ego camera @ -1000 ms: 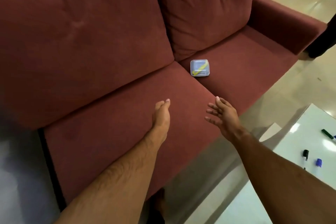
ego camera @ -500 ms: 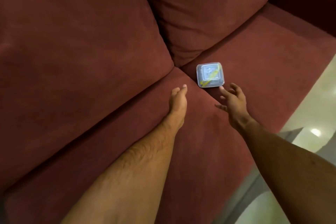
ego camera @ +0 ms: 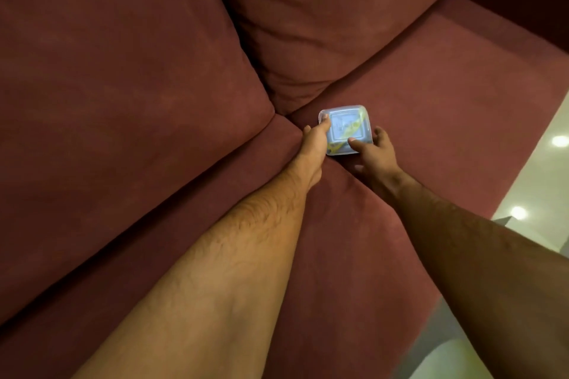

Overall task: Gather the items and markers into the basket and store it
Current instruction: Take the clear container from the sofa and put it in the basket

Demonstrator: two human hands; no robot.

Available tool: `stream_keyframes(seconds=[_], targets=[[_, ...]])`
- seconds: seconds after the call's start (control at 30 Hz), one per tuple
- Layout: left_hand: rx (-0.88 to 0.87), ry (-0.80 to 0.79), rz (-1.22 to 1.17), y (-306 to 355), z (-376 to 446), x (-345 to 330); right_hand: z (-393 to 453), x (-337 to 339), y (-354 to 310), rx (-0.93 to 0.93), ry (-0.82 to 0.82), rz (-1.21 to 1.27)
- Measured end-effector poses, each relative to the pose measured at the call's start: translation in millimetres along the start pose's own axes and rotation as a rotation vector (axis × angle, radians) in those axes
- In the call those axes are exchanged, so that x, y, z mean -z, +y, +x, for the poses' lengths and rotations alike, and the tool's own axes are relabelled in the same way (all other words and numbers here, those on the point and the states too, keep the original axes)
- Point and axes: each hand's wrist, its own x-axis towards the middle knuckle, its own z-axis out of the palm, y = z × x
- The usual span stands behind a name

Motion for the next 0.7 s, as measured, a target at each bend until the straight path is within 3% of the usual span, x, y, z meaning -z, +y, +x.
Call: stream_keyframes(seconds=[0.1,0.23,0.4,0.7], targets=[[0.029,0.011,0.046,-33.8,60.0,-1.7,40.6,14.5,24.8,0.041,0.051,-0.149],[0.028,-0.01,0.075,-14.3,23.6,-0.6,66.0,25.7,42.4,0.091,0.109,-0.24],[-0.007,0.023,0.085,-17.0,4.9,12.9,2.3,8.7,15.3,0.166,0.135,-0.319],[-0.007,0.1,-0.062,-34.9,-62.8,56.9,-90.3,-8.2,26.2,0.261,0.096,-0.361]])
